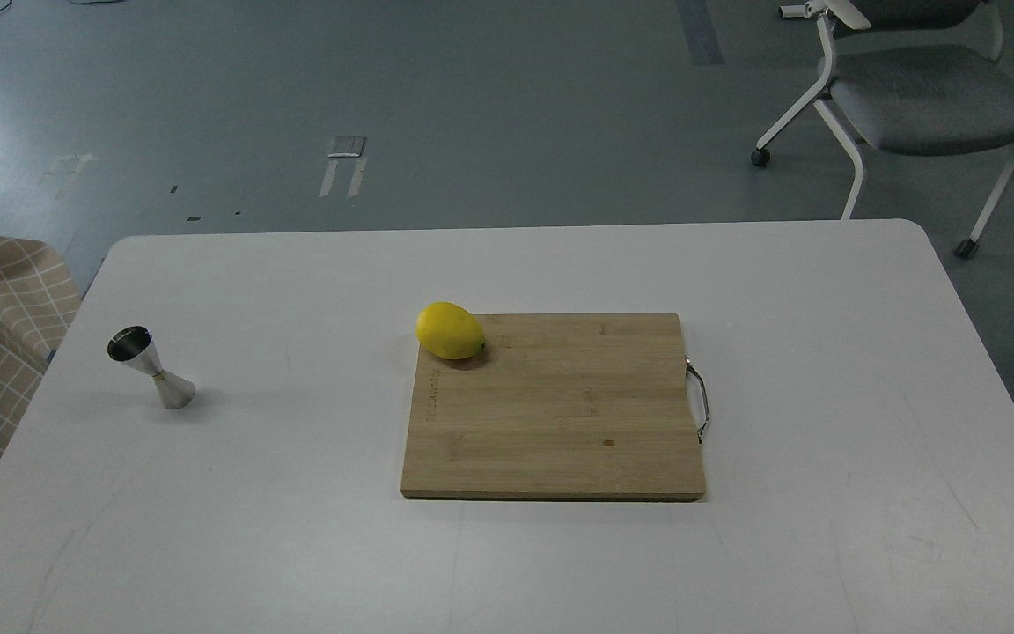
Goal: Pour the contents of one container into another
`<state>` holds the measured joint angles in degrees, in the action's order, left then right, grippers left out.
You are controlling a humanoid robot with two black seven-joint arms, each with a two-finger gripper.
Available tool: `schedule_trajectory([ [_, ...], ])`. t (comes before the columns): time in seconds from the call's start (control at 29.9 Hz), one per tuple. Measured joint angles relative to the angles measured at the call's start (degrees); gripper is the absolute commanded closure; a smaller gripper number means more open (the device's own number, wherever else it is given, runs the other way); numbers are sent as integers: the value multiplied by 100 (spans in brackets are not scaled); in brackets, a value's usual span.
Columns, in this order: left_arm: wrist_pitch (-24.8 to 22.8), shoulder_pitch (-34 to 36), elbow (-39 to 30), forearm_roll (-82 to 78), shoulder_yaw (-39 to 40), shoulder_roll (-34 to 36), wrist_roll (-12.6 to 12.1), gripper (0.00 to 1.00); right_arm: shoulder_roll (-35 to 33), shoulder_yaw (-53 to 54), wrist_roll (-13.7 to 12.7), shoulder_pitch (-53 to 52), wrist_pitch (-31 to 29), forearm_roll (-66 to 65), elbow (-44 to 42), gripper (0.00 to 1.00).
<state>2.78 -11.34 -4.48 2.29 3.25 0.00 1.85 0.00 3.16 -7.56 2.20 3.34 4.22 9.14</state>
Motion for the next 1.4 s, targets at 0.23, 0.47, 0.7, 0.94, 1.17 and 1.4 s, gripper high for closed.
schedule_trajectory([
  [0.23, 0, 0, 0, 0, 0, 0, 0, 1, 0, 0, 0, 0, 0, 0, 0, 0],
  [0.47, 2, 0, 0, 0, 0, 0, 0, 1, 0, 0, 0, 0, 0, 0, 0, 0],
  [0.7, 2, 0, 0, 0, 0, 0, 0, 1, 0, 0, 0, 0, 0, 0, 0, 0],
  [0.94, 2, 0, 0, 0, 0, 0, 0, 1, 0, 0, 0, 0, 0, 0, 0, 0],
  [1.17, 2, 0, 0, 0, 0, 0, 0, 1, 0, 0, 0, 0, 0, 0, 0, 0],
  [1.4, -2, 0, 0, 0, 0, 0, 0, 1, 0, 0, 0, 0, 0, 0, 0, 0],
])
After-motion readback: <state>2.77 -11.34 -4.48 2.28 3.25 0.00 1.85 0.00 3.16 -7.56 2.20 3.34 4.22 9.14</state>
